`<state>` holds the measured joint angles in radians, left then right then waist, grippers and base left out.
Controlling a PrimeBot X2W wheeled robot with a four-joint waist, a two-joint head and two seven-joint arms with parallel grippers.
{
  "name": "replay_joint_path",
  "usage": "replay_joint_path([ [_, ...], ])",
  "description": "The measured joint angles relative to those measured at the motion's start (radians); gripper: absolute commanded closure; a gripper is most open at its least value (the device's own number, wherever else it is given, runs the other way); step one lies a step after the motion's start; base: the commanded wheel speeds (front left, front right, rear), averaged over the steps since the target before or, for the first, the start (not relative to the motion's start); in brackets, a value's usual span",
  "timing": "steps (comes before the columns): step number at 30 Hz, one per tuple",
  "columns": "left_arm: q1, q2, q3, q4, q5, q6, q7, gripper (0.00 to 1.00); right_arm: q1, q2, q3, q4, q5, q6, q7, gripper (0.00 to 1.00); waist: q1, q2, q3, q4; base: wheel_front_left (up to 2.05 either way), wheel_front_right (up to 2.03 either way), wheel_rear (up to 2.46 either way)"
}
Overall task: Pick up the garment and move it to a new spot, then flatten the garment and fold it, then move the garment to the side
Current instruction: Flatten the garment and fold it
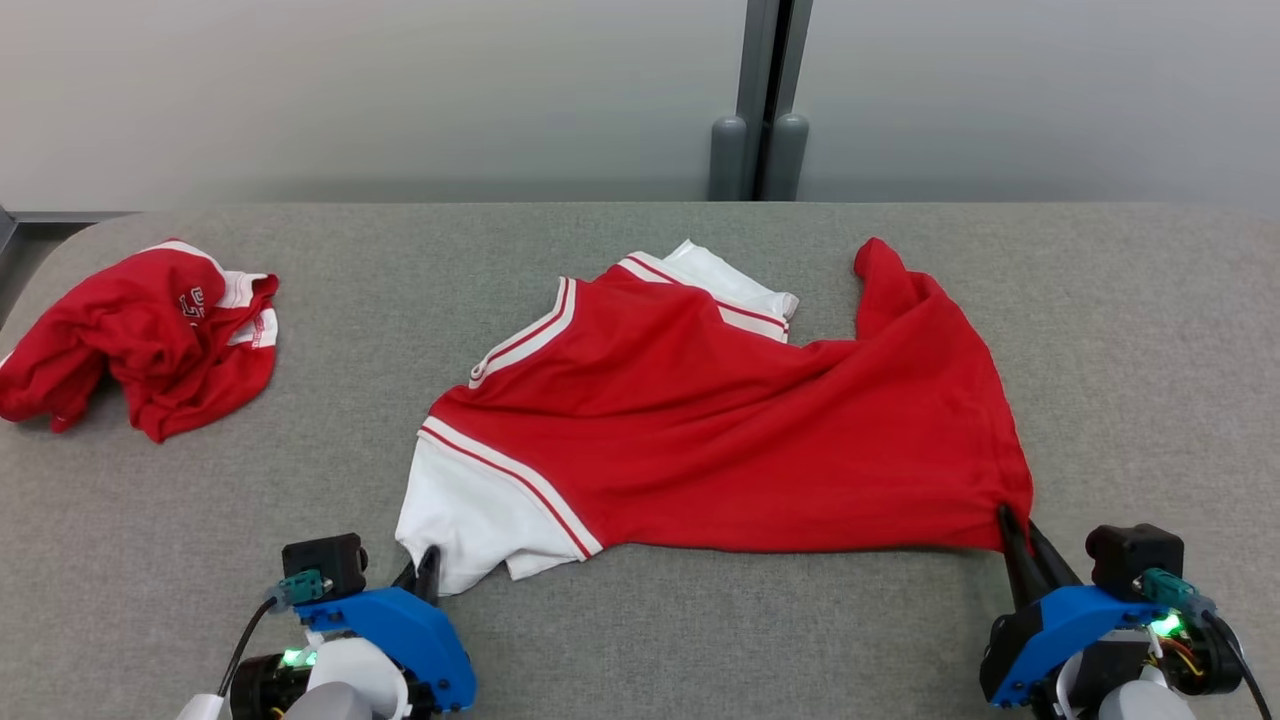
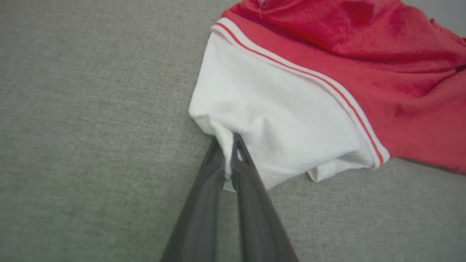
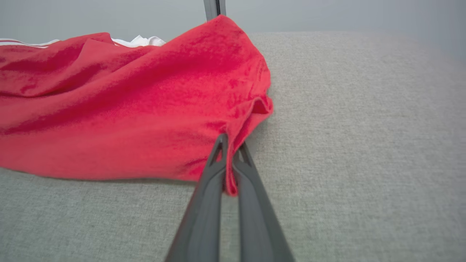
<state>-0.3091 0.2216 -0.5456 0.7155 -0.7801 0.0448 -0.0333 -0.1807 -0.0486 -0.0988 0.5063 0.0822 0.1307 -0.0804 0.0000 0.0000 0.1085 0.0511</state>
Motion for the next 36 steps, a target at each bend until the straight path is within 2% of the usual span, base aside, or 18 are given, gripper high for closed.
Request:
replay_joint_path([
  [7,-0.027,-0.001,0.003,-0.024,0.019,-0.009,-0.082,1.00,0.002,0.000,-0.015,-0.040,0.033,0.000,-0.020,1.00,0.0000,0.0000,-0.029,0.002,0.00,0.00,0.00],
  [11,-0.040,0.030,0.013,-0.100,0.045,0.009,-0.138,1.00,0.001,0.000,-0.021,-0.092,0.126,0.000,-0.035,1.00,0.0000,0.0000,-0.062,0.008,0.00,0.00,0.00],
  [13,-0.041,0.048,0.017,-0.158,0.057,0.020,-0.155,1.00,0.000,0.000,-0.021,-0.143,0.132,0.000,-0.035,1.00,0.0000,0.0000,-0.082,0.010,0.00,0.00,0.00],
  [16,-0.040,0.064,0.053,-0.304,0.039,0.027,-0.173,1.00,0.003,0.000,-0.034,-0.251,0.126,0.000,-0.022,1.00,-0.0001,0.0000,-0.115,0.012,0.00,0.00,0.00],
  [18,-0.038,0.093,0.058,-0.422,0.054,0.049,-0.174,1.00,0.013,0.000,-0.044,-0.345,0.117,0.000,-0.003,1.00,-0.0001,-0.0001,-0.131,0.009,0.00,0.00,0.00],
  [22,-0.028,0.170,0.090,-0.681,0.091,0.118,-0.148,1.00,0.052,0.000,-0.070,-0.560,0.094,0.000,0.055,1.00,-0.0002,0.0000,-0.155,-0.002,0.00,0.00,0.00],
  [28,-0.035,0.281,0.137,-1.053,0.169,0.211,-0.055,1.00,0.106,-0.001,-0.098,-0.875,0.061,0.000,0.147,1.00,-0.0001,-0.0001,-0.173,-0.030,0.00,0.00,0.00],
  [32,-0.085,0.350,0.167,-1.225,0.212,0.246,0.025,1.00,0.120,-0.001,-0.114,-1.038,0.045,0.000,0.198,1.00,-0.0001,-0.0001,-0.171,-0.055,0.00,0.00,0.00],
  [34,-0.110,0.386,0.179,-1.274,0.245,0.255,0.059,1.00,0.126,-0.001,-0.117,-1.097,0.045,0.000,0.224,1.00,-0.0001,-0.0001,-0.164,-0.067,0.00,0.00,0.00],
  [36,-0.126,0.398,0.184,-1.293,0.241,0.264,0.091,1.00,0.127,-0.001,-0.113,-1.136,0.032,0.000,0.246,1.00,-0.0002,-0.0001,-0.152,-0.078,0.00,0.00,0.00],
])
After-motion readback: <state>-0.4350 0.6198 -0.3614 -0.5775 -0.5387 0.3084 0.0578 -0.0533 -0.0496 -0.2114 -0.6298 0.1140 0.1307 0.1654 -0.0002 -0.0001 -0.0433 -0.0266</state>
